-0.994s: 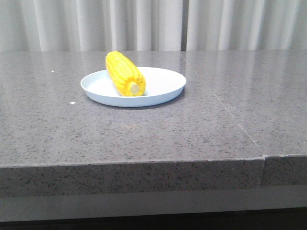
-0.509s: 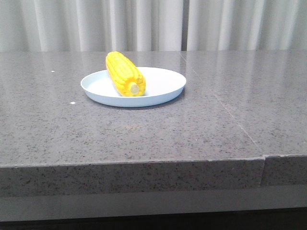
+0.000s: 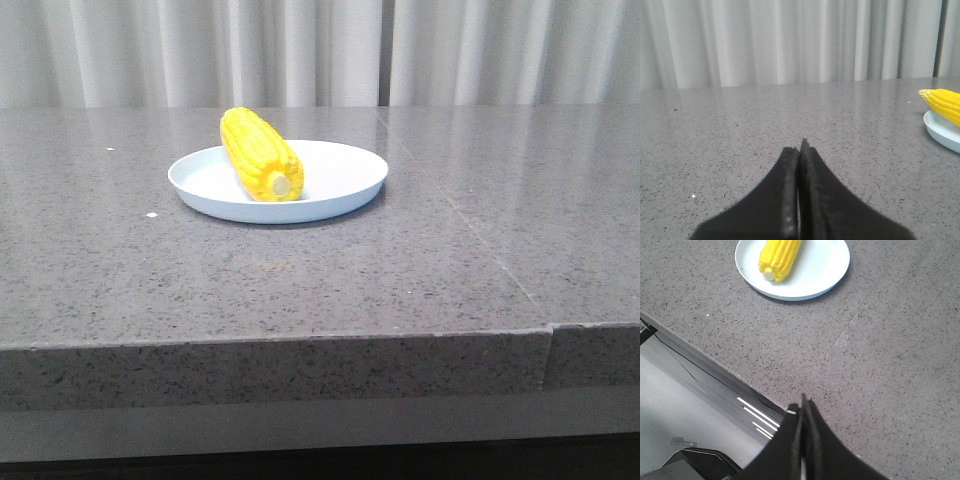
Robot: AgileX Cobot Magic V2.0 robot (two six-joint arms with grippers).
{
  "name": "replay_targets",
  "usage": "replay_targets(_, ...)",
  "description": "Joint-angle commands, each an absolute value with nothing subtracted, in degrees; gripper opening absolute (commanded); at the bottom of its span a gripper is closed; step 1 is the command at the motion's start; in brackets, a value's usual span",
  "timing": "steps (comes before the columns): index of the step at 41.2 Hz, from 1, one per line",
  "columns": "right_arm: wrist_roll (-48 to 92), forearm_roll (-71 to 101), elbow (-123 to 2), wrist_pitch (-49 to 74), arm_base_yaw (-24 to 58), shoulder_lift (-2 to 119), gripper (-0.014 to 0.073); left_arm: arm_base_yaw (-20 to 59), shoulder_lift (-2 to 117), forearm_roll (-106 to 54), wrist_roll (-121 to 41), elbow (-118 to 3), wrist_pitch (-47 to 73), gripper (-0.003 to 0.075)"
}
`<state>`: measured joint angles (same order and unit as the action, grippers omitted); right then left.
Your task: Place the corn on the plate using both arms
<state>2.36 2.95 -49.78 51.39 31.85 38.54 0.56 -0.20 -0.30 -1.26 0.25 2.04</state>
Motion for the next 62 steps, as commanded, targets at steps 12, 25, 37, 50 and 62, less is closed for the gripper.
replay_targets(12,2.6,2.4,-50.5,47.1,31.7,38.0,-0.0068,0.5,-1.3,-0.9,-0.7,0.4,-3.1,-0.0020)
replay_targets(25,2.7,1.5,-34.2,33.9,18.0,22.7,-0.0068,0.5,-1.3,-0.9,-0.7,0.4,-3.1,-0.0020)
replay_targets(37,2.7,3.1,-14.5,15.0,6.6,6.4,-0.0068,0.5,-1.3,-0.9,-0.7,0.4,-3.1,-0.0020)
replay_targets(50,2.7,3.2,0.6,-5.8,1.4,-1.4,-0.0068,0.5,-1.3,-0.9,-0.7,0.4,-3.1,-0.0020)
replay_targets(62,2.7,3.3,0.6,-5.7,1.3,-1.3,-0.0068,0.5,-1.3,-0.9,-0.7,0.4,-3.1,-0.0020)
